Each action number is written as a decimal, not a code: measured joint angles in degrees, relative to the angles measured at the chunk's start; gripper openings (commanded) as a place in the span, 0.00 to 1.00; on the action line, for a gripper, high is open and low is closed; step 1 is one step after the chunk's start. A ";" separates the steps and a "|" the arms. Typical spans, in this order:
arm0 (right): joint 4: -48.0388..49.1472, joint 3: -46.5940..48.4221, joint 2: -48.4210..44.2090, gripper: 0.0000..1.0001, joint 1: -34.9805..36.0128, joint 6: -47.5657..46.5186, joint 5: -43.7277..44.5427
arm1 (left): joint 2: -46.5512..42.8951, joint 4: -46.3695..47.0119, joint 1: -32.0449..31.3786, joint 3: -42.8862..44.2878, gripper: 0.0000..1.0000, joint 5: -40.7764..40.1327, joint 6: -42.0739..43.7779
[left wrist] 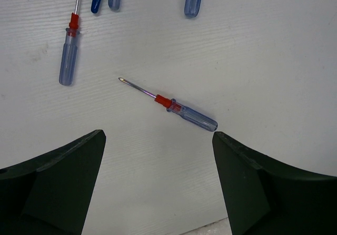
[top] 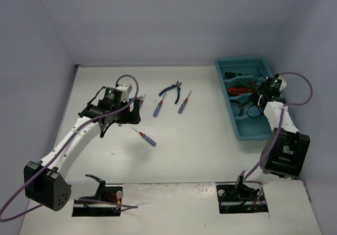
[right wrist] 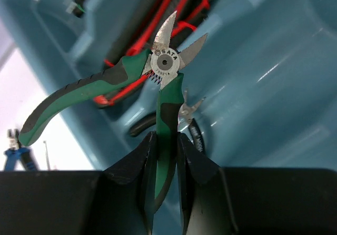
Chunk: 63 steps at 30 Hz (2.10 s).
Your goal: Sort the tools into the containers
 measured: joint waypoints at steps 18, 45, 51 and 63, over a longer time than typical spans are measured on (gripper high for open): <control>5.04 -3.67 5.84 0.57 -0.97 -0.57 -0.84 | -0.49 -0.20 0.07 -0.72 0.80 0.00 0.39; -0.59 13.75 4.68 0.63 28.68 -2.92 2.09 | 4.51 -0.32 0.33 2.99 0.81 -0.18 0.47; -1.00 22.36 20.73 0.62 36.66 -4.93 3.64 | 4.44 -0.51 0.37 3.57 0.81 -0.17 0.49; -1.76 38.58 42.56 0.54 41.76 -6.81 12.49 | -1.47 -4.85 0.39 3.47 0.81 -0.36 0.49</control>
